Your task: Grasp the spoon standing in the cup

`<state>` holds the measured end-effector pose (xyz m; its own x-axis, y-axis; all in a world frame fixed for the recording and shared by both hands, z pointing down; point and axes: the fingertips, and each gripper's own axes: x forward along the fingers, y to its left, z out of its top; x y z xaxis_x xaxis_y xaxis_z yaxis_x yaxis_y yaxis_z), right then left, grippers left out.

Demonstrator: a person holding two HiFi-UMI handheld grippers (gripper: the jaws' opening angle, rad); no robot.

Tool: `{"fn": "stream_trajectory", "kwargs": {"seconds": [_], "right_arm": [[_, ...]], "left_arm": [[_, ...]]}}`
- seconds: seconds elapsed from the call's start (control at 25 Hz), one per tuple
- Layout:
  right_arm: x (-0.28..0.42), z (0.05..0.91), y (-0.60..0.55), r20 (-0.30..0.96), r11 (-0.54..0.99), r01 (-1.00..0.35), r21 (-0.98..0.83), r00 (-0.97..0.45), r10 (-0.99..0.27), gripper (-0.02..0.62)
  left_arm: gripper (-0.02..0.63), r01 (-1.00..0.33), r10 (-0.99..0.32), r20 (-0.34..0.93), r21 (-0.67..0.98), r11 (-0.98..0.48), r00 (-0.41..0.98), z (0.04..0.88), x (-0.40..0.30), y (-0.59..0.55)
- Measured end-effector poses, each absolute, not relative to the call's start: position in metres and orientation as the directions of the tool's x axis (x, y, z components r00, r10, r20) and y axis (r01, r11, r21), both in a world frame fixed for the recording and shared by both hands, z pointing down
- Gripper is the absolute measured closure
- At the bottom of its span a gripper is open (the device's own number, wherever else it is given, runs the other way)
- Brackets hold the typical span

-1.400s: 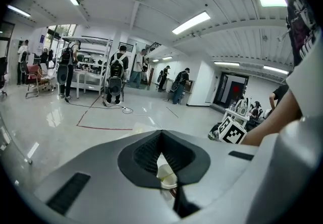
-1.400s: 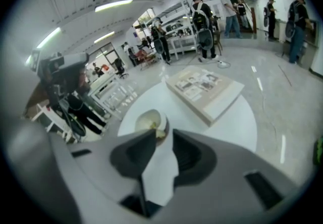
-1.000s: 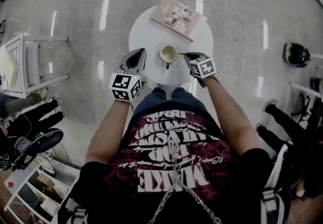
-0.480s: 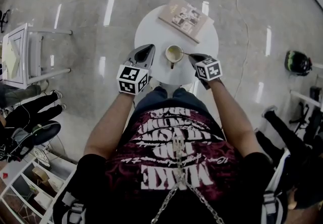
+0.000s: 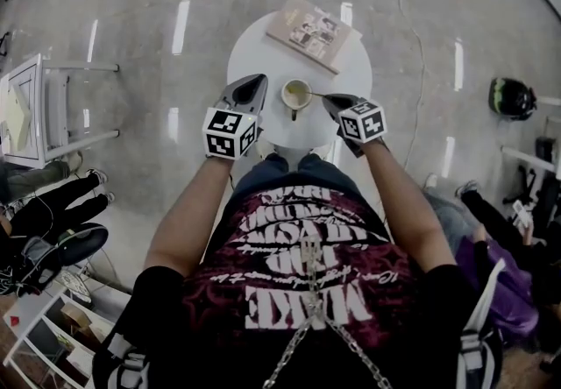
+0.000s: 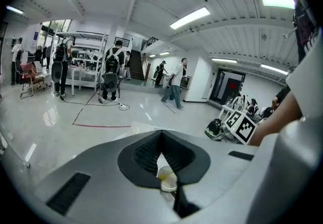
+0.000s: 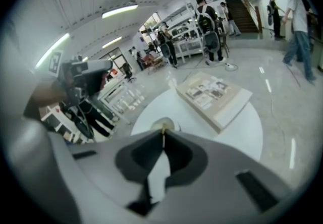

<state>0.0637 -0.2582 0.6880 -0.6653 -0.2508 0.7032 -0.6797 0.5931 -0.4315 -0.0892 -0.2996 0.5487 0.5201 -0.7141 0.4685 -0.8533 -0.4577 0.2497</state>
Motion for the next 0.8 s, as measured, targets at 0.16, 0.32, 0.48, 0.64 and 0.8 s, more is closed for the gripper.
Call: {"fn": "stream_trajectory", "kwargs": {"seconds": [0.16,0.32,0.48,0.64,0.8], "right_arm": [[0.067,0.666,-0.256,0.669,0.584,-0.684,-0.438,-0.681,-0.296,0.561],[0.074,0.639,-0.255,0.616,0.577,-0.678,-0.455,-0.708,-0.347,0.561],[0.082,0.612,-0.248,0.559,0.559,-0.672,-0.486,-0.73,-0.392,0.561],[0.092,0.578,-0.248,0.502,0.538,-0.669,-0.512,-0.742,-0.445,0.561],[0.103,0.546,-0.252,0.445,0.514,-0.662,-0.545,-0.749,-0.491,0.561]], "left_arm": [[0.581,-0.85,-0.718,0.456,0.253,-0.462,0.526,0.542,-0.089,-0.299],[0.581,-0.847,-0.723,0.443,0.258,-0.464,0.531,0.537,-0.088,-0.3],[0.581,-0.848,-0.728,0.435,0.259,-0.462,0.53,0.53,-0.088,-0.299],[0.581,-0.849,-0.738,0.421,0.254,-0.463,0.528,0.512,-0.087,-0.301],[0.581,-0.851,-0.747,0.409,0.257,-0.457,0.524,0.497,-0.087,-0.304]]}}
